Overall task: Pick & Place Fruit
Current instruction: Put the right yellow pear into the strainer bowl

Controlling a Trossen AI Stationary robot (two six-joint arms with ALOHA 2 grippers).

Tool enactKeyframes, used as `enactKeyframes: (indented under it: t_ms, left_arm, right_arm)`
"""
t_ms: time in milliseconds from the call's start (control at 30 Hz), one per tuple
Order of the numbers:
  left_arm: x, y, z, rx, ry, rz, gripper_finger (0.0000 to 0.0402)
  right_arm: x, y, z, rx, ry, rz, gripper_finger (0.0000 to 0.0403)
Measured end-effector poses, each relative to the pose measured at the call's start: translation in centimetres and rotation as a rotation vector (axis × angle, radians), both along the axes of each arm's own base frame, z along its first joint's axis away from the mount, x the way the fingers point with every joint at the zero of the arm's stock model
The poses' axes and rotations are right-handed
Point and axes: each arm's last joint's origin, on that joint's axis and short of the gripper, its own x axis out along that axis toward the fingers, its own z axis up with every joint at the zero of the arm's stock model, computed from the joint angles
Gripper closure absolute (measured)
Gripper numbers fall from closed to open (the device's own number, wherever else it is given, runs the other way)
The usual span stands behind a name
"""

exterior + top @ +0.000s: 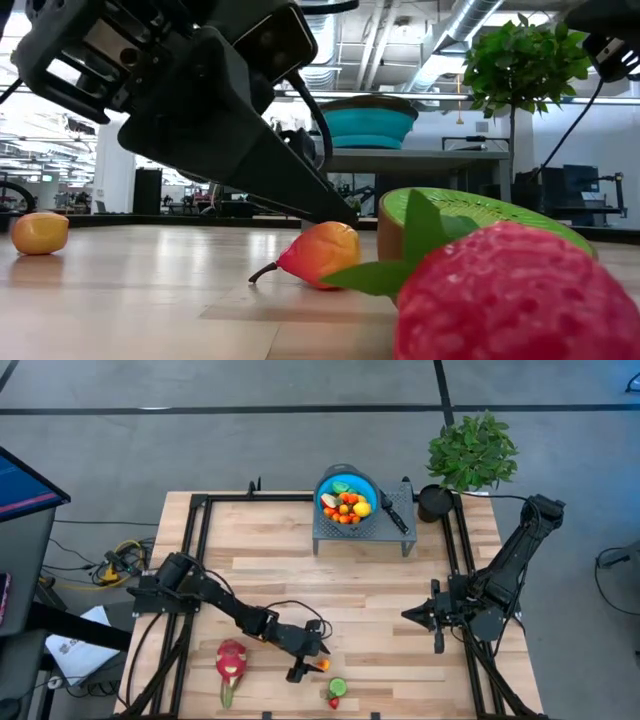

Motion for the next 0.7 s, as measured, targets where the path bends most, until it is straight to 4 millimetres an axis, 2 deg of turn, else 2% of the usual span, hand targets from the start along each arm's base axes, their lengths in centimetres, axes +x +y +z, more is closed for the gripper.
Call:
enactKeyframes:
  t_ms: [400, 700]
  left_arm:
    - [0.2, -0.1, -0.5, -0.014, -0.009, -0.004, 0.0143]
    - [0.1, -0.1, -1.9, -0.013, 0.034, 0.005, 0.0148]
  right_arm:
    - [0.0, 0.0, 0.0, -0.008, 0.000, 0.000, 0.0402]
    - [0.0, 0.0, 0.0, -0.008, 0.000, 0.000, 0.0402]
